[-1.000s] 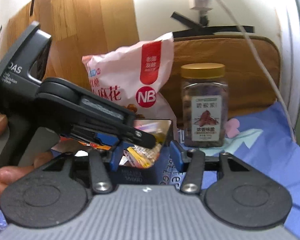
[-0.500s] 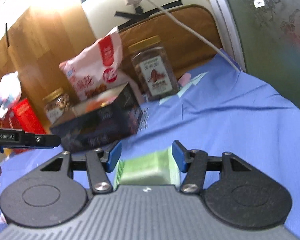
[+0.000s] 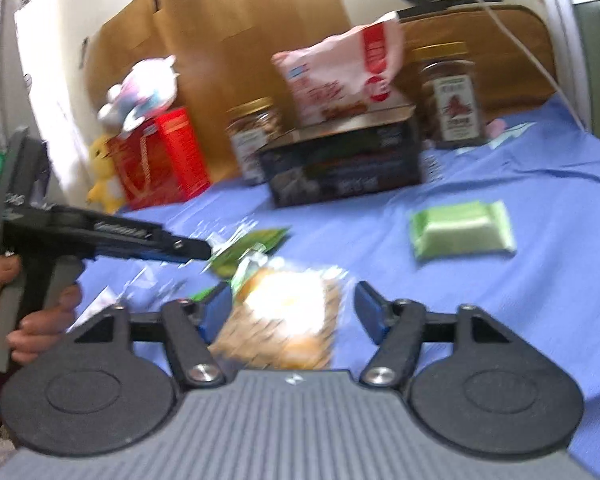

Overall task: Organize snacks
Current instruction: 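Move the left gripper back toward the loose snacks on the cloth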

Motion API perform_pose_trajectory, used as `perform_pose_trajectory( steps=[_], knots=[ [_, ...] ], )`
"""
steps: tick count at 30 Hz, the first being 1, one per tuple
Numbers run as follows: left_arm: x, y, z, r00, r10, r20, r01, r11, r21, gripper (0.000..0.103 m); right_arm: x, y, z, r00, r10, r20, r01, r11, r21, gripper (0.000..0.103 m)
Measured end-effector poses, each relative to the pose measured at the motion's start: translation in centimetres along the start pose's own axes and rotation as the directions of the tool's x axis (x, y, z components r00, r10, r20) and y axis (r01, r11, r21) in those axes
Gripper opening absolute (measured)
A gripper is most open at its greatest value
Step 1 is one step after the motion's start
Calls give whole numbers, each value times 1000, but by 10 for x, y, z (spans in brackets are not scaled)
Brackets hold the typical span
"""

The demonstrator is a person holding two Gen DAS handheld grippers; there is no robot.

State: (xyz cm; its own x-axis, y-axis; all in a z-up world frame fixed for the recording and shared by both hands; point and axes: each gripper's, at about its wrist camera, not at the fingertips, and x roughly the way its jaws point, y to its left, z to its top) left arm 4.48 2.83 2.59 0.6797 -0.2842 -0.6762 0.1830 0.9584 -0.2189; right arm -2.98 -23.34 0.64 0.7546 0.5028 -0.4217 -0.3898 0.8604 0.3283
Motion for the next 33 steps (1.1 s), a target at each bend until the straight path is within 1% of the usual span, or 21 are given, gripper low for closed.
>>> perform_pose_trajectory(
  steps=[2, 4, 5, 8, 11, 15, 17, 20, 24, 27, 33],
  knots=[
    [-1, 4, -9, 999, 37, 10, -37, 999, -7, 47, -2, 9, -7, 1000, -6, -12, 6, 999, -35, 84],
    [-1, 8, -19, 997, 67, 28, -67, 998, -10, 47, -2, 15, -13, 1000, -19, -25, 17, 998, -65, 86],
    [-3, 8, -22, 996, 77, 52, -77, 997, -3, 47, -1, 17, -15, 999, -27, -32, 24, 997, -75, 86],
    [-7, 7, -31, 990, 109, 88, -111, 994, 20, 48, 4, 21, -22, 997, -46, -58, 41, 995, -90, 86],
    [-9, 8, -37, 988, 100, 117, -104, 994, 28, 49, 7, 26, -28, 995, -70, -69, 61, 990, -123, 89],
    [-10, 12, -39, 989, 77, 125, -80, 997, 13, 52, 12, 29, -29, 991, -125, -49, 115, 979, -168, 88],
    [-11, 14, -39, 990, 63, 129, -64, 998, 6, 53, 12, 22, -27, 984, -178, -22, 173, 974, -149, 88],
    [-10, 16, -38, 990, 48, 132, -48, 999, 0, 55, 8, 7, -21, 976, -218, 10, 218, 973, -76, 86],
    [-9, 16, -38, 990, 39, 133, -40, 999, 3, 58, 11, 2, -20, 975, -222, 7, 222, 974, -48, 86],
    [-10, 16, -38, 990, 34, 133, -34, 999, -1, 58, 16, 6, -20, 977, -211, -7, 210, 975, -68, 86],
    [-11, 20, -37, 991, 16, 134, -14, 1000, -21, 58, 23, 13, -21, 976, -215, -32, 209, 970, -123, 87]
  ],
)
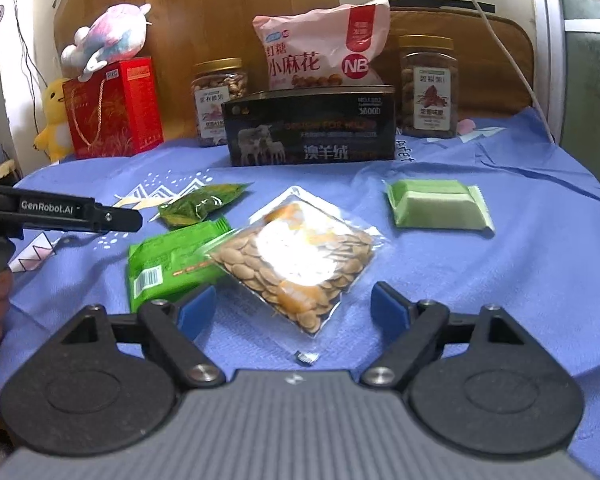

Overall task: Organize snacks
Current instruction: 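Move the left gripper back toward the loose snacks on the cloth, then grasp the clear seed bag with the left gripper and lift it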

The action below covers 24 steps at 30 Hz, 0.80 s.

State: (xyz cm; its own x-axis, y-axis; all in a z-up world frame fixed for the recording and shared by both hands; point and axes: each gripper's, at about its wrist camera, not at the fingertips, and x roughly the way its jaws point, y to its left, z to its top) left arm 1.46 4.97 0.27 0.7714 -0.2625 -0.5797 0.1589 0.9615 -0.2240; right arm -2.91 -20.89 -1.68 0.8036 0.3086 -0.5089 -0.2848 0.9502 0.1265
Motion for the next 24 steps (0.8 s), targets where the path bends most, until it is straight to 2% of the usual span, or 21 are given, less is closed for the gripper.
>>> perform_pose_trajectory(
  steps=[2, 6, 9, 12, 16, 20, 24],
  knots=[
    [-1, 3, 1, 1000, -15, -2, 15, 1000, -21, 58, -1, -2, 1, 1000, -7, 2, 7, 1000, 3, 87],
    [-2, 5, 6, 998, -64, -10, 63, 997, -49, 58, -11, -16, 7, 991, -115, 64, 113, 993, 34, 87],
    [-1, -7, 16, 992, -125, -21, 124, 991, -43, 58, -19, -31, 10, 990, -116, 84, 107, 989, 98, 87],
    [5, -28, 28, 980, -194, -49, 194, 981, -7, 58, -18, -37, 8, 993, -97, 66, 89, 989, 122, 87],
    [24, -61, 44, 962, -245, -123, 255, 965, 67, 58, -18, -41, 6, 998, -26, 55, 18, 990, 142, 86],
    [50, -86, 47, 945, -244, -217, 273, 956, 112, 59, -18, -31, 3, 999, 24, 42, -26, 998, 54, 87],
    [67, -98, 48, 923, -257, -288, 298, 948, 110, 59, -17, -18, -6, 999, 32, 26, -31, 999, -42, 86]
  ],
)
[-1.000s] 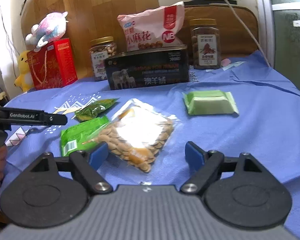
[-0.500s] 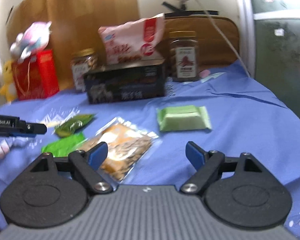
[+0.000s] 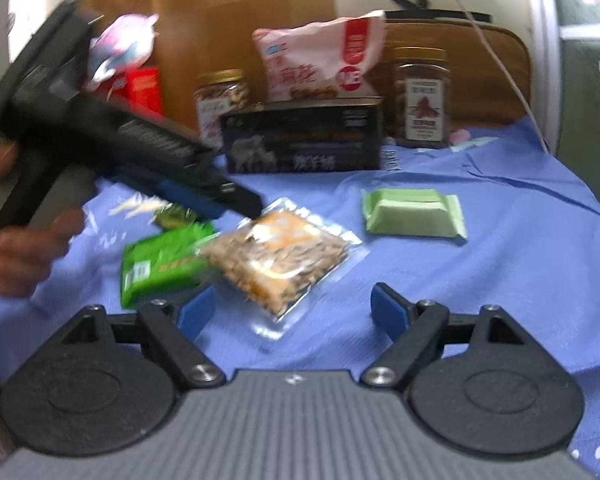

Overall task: Organize snacks
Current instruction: 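Grasp the clear seed bag with the left gripper and lift it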

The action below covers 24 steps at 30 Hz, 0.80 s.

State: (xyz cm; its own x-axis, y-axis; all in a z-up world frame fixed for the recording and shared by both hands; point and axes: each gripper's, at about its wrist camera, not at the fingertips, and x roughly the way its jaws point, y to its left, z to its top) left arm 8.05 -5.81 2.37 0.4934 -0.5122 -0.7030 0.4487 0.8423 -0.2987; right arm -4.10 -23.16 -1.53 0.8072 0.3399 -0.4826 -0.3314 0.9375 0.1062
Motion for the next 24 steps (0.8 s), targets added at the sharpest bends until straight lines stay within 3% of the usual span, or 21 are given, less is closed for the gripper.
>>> perform_pose_trajectory(
  steps=[6, 9, 13, 18, 24],
  knots=[
    [15, -20, 0, 998, -33, -58, 35, 999, 32, 56, 6, -4, -6, 1000, -9, 3, 10, 1000, -22, 81],
    [19, -36, 0, 997, -41, -70, 46, 997, 65, 50, 5, -3, -7, 1000, -18, 13, 19, 999, -48, 67],
    [17, -52, -3, 999, -27, -39, 31, 994, 102, 51, 3, -8, -9, 1000, -10, 28, 11, 999, -36, 63],
    [15, -47, 1, 998, -55, -38, 56, 998, 24, 48, 1, -15, -12, 999, 11, 47, -10, 1000, -16, 63],
    [3, -31, 2, 979, -204, 11, 204, 973, -111, 47, -3, -28, -14, 995, 62, 74, -66, 996, 59, 63]
  ],
)
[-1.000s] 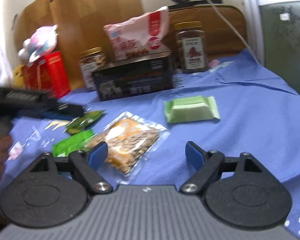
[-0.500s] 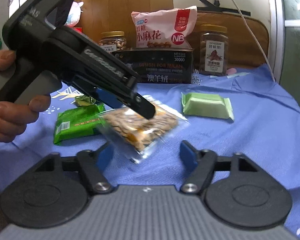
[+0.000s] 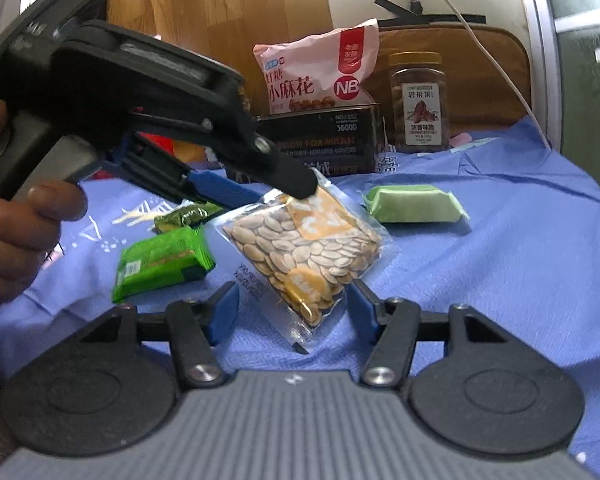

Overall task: Organize snacks
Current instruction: 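Grasp the clear seed bag with the left gripper and lift it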

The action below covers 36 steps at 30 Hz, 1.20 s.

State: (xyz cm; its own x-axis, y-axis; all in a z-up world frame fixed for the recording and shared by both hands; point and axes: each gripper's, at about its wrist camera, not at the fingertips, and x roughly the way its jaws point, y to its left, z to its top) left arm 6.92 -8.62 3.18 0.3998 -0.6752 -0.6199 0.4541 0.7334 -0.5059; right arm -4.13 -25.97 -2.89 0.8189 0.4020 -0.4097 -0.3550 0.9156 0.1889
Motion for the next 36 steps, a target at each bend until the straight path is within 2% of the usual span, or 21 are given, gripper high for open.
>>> perform_pose_trajectory(
  steps=[3, 4, 6, 8, 13, 17, 20, 22, 26, 30, 31, 34, 36],
  knots=[
    [22, -2, -9, 993, -43, -108, 42, 999, -17, 46, 0, 0, -1, 1000, 9, 5, -9, 1000, 7, 63],
    [30, -6, -15, 991, -29, -133, 29, 1000, -4, 42, 0, 1, -1, 1000, 8, 6, -8, 1000, 5, 63],
    [34, -16, -19, 994, 28, -110, -21, 998, 64, 25, -1, 2, -1, 1000, 5, 7, -5, 1000, 3, 63],
    [35, -16, -17, 993, 11, -118, -5, 998, 57, 20, -2, 1, -1, 1000, 4, 6, -4, 1000, 7, 63],
    [30, 2, -15, 991, -57, -125, 53, 998, -41, 16, -3, 3, -1, 1000, -10, 1, 10, 1000, 2, 64],
    [19, 15, -13, 983, -153, -101, 142, 984, -109, 16, -3, 5, 1, 1000, 0, -10, 0, 1000, 7, 73],
    [7, 24, -12, 981, -183, -58, 175, 977, -124, 16, -3, 1, 5, 994, 108, -18, -106, 991, 80, 73],
    [0, 31, -13, 982, -184, -39, 177, 975, -137, 16, -3, -5, 7, 981, 194, -18, -190, 970, 151, 74],
    [-6, 52, -19, 971, -237, -31, 225, 951, -214, 16, 0, -18, 9, 951, 309, -8, -294, 912, 287, 74],
    [-10, 63, -25, 959, -282, -18, 269, 931, -247, 16, 7, -29, 9, 915, 403, 27, -375, 823, 426, 73],
    [-11, 65, -26, 955, -296, -16, 283, 926, -249, 17, 9, -29, 9, 908, 418, 31, -388, 808, 443, 70],
    [-12, 66, -29, 954, -297, -32, 281, 930, -238, 19, 13, -24, 12, 893, 449, 31, -411, 784, 465, 50],
    [-11, 66, -32, 966, -255, -50, 239, 945, -222, 25, 17, -17, 14, 907, 421, -10, -373, 814, 445, 45]
  ],
)
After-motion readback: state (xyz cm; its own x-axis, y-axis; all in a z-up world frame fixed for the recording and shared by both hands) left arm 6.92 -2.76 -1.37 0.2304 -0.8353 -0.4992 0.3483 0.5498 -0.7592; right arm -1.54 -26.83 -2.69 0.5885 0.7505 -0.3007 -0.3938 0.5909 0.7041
